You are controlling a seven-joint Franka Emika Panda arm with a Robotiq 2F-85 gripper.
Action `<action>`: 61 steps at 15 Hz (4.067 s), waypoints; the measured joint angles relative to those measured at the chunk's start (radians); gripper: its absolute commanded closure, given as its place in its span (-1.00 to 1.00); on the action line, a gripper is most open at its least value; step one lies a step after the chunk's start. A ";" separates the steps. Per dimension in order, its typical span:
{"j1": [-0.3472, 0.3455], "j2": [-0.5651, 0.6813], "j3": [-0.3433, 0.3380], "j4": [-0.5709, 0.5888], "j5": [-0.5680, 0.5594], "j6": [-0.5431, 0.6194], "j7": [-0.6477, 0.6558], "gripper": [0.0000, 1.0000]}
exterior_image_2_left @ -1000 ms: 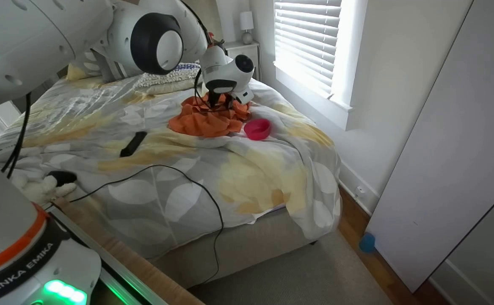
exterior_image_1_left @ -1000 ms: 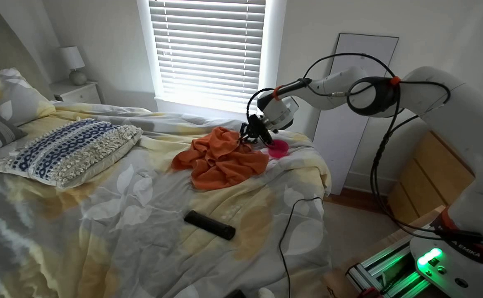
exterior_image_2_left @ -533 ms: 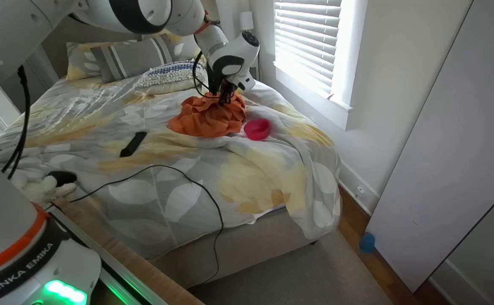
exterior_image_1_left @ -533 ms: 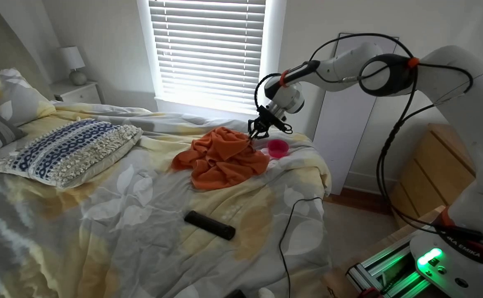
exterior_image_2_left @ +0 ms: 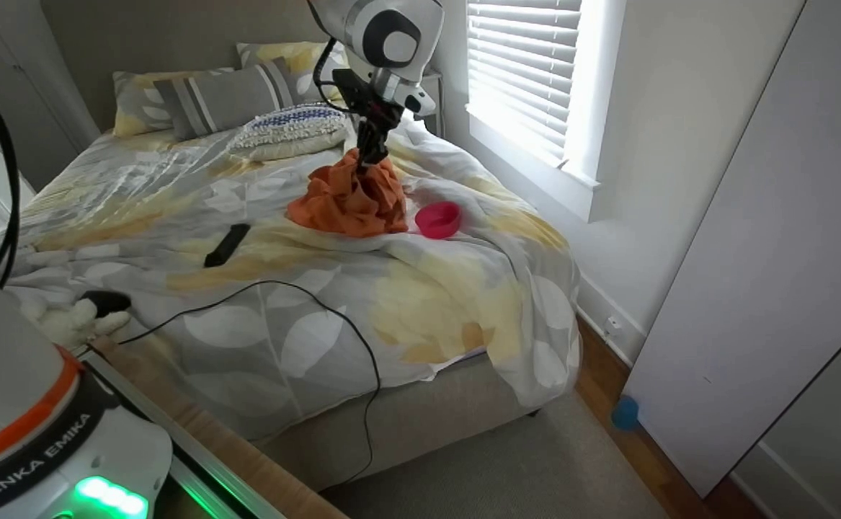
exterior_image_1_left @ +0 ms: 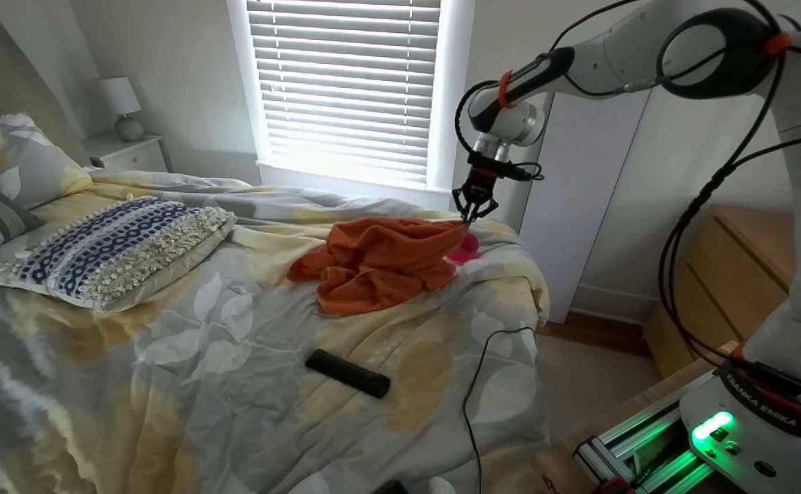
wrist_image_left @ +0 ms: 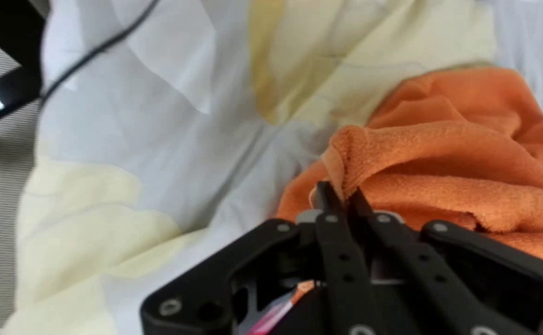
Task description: Pull the orange towel closer to the edge
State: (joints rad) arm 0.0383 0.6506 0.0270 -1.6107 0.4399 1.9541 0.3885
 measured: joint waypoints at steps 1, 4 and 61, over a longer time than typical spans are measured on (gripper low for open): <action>0.003 -0.046 -0.007 -0.048 -0.032 -0.043 0.002 0.96; 0.004 -0.175 -0.020 -0.185 -0.100 -0.165 0.005 0.96; 0.058 -0.446 0.085 -0.587 -0.146 0.457 0.167 -1.00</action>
State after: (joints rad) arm 0.0962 0.2044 0.1116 -2.1974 0.2943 2.4111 0.5557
